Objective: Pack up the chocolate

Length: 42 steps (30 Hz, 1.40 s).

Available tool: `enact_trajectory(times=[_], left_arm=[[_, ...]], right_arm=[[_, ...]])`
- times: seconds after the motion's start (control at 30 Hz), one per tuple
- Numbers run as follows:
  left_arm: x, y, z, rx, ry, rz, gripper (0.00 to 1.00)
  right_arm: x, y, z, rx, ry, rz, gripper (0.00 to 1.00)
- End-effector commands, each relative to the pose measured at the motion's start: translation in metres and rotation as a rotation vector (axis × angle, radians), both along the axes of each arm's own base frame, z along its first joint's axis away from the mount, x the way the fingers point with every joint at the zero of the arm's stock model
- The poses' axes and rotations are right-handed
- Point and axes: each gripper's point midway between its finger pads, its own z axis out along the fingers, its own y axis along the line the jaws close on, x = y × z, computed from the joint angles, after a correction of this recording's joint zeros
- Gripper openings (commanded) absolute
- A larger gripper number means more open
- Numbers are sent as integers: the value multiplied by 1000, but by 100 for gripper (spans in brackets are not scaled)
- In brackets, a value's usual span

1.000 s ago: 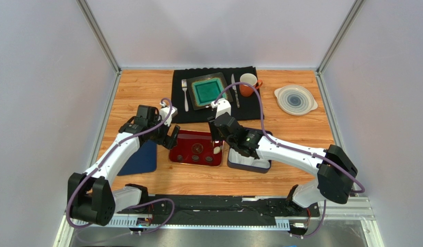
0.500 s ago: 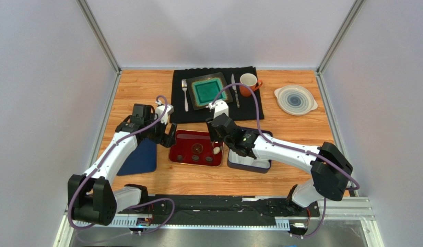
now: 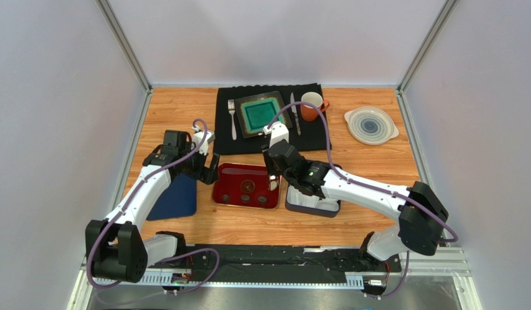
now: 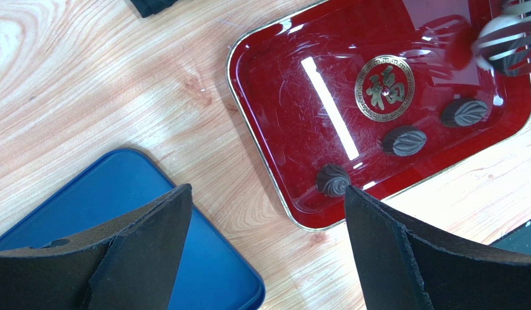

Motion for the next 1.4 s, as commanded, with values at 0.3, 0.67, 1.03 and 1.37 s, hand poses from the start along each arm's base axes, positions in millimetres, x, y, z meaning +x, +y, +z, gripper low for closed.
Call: enact_trajectory(times=[0.3,0.67,1.03,1.37], left_arm=[[0,8,6,-46,0,20,96],[1,10,5,-53,8,25,96],[0,9,8,-61,8,23,96],[1,8,9,-64,11,25,96]], right_arm=[[-5,-88,113,89,-215,-167,31],[-48,-189,82,37,-164,-358,32],[-62,-219,67,4,-156,-427,34],[-47,-218,60,-2,-160,-445,36]])
